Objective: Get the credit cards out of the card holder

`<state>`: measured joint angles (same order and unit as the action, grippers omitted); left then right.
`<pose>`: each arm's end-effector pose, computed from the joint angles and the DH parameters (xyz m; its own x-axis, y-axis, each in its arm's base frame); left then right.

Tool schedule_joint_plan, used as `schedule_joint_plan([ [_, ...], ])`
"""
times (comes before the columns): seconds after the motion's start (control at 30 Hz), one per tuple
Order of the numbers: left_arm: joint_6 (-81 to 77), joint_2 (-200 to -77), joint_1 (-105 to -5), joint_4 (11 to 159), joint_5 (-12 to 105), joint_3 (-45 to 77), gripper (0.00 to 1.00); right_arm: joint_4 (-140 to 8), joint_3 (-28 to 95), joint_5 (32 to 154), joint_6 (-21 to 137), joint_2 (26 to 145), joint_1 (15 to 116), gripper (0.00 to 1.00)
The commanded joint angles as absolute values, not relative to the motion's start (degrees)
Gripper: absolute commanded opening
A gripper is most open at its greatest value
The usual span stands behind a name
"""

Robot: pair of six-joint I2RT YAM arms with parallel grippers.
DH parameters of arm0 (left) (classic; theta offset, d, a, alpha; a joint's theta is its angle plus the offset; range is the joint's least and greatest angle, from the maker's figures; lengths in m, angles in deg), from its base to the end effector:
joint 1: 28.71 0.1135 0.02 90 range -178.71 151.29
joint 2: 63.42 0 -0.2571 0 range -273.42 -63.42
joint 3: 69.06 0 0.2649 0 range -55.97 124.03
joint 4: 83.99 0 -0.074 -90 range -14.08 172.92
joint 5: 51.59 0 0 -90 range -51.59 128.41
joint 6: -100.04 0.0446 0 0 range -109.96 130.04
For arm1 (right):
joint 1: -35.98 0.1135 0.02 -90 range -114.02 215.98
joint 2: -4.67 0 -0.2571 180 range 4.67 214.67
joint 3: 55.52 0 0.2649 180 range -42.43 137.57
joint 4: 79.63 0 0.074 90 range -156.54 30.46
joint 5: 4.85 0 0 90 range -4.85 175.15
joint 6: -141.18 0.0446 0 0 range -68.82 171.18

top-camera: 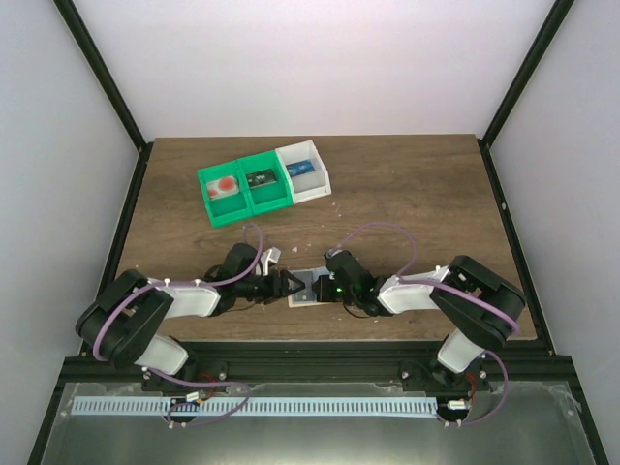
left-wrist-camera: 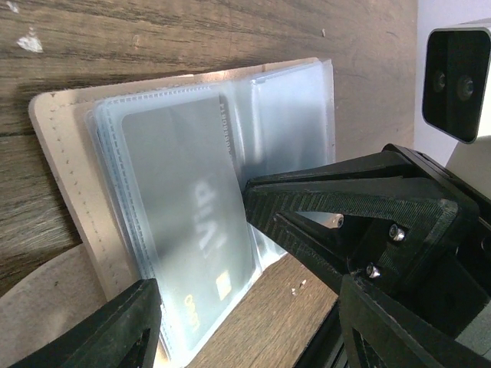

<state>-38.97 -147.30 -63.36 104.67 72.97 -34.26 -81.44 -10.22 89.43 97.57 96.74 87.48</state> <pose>0.1916 -0.1632 0.0972 -0.9715 -0.0842 -0.2217 0.1375 0.5616 -0.8159 0.1808 0.2326 0.0937 -0.8923 0.0381 -0.4499 -0.2425 0.8001 0.5487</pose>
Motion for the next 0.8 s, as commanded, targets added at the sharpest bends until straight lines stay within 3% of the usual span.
schedule_joint_plan([
  [0.0, -37.9, -147.8, -63.6, 105.5, 72.4, -33.3, 0.66, -75.8, -10.4, 88.0, 98.1, 99.7, 87.9, 0.07],
  [0.77, -41.9, -147.5, -63.6, 111.5, 76.4, -34.2, 0.67, -77.1, -10.8, 89.0, 98.1, 99.6, 87.9, 0.07],
])
